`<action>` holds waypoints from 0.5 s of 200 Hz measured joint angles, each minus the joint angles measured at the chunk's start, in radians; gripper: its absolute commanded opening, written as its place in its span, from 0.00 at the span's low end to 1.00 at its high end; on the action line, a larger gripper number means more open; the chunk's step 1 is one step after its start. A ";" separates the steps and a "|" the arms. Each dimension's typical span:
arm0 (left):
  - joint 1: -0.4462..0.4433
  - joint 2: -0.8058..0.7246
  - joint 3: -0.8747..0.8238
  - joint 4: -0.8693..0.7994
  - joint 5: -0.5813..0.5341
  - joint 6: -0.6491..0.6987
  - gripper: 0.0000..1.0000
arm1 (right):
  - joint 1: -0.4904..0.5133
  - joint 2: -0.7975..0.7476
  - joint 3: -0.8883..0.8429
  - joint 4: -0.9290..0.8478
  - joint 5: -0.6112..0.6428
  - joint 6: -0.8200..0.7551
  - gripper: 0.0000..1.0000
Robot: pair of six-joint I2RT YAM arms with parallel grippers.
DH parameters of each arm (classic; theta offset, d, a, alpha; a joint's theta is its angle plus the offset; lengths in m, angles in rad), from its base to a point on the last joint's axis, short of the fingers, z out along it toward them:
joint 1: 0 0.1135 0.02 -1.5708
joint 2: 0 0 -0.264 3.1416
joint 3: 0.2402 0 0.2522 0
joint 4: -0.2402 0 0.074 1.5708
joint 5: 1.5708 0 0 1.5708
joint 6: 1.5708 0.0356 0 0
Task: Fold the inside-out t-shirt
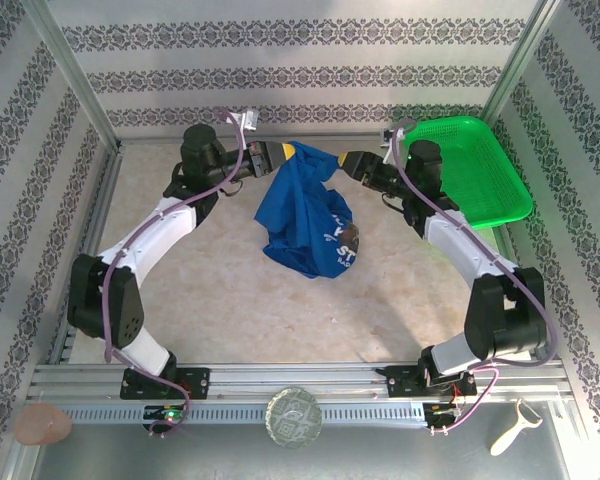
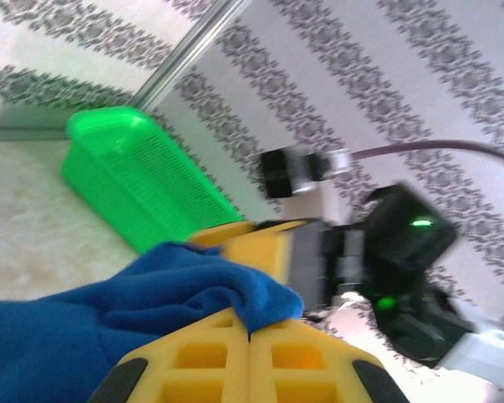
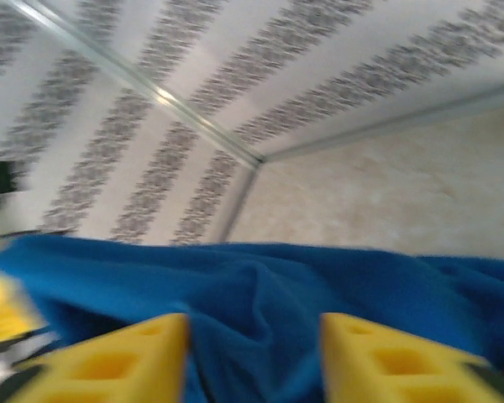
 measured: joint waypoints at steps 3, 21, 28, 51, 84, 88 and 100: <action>0.000 -0.007 -0.007 0.011 0.000 -0.008 0.00 | 0.000 0.001 -0.003 -0.009 0.011 -0.006 0.69; 0.000 -0.035 -0.044 0.057 0.000 -0.042 0.00 | 0.007 -0.042 -0.050 -0.056 0.071 -0.020 0.71; 0.000 -0.040 -0.055 0.066 0.000 -0.049 0.00 | 0.014 -0.080 -0.074 -0.084 0.099 -0.027 0.72; 0.000 -0.045 -0.078 0.069 0.000 -0.061 0.00 | 0.083 -0.248 -0.113 -0.183 0.185 -0.055 0.75; 0.000 -0.045 -0.091 0.071 0.000 -0.069 0.00 | 0.206 -0.383 -0.074 -0.229 0.270 -0.084 0.78; 0.000 -0.045 -0.091 0.073 0.000 -0.070 0.00 | 0.216 -0.381 -0.063 -0.233 0.278 -0.084 0.78; 0.000 -0.045 -0.092 0.082 0.000 -0.073 0.00 | 0.234 -0.359 -0.028 -0.244 0.302 -0.085 0.78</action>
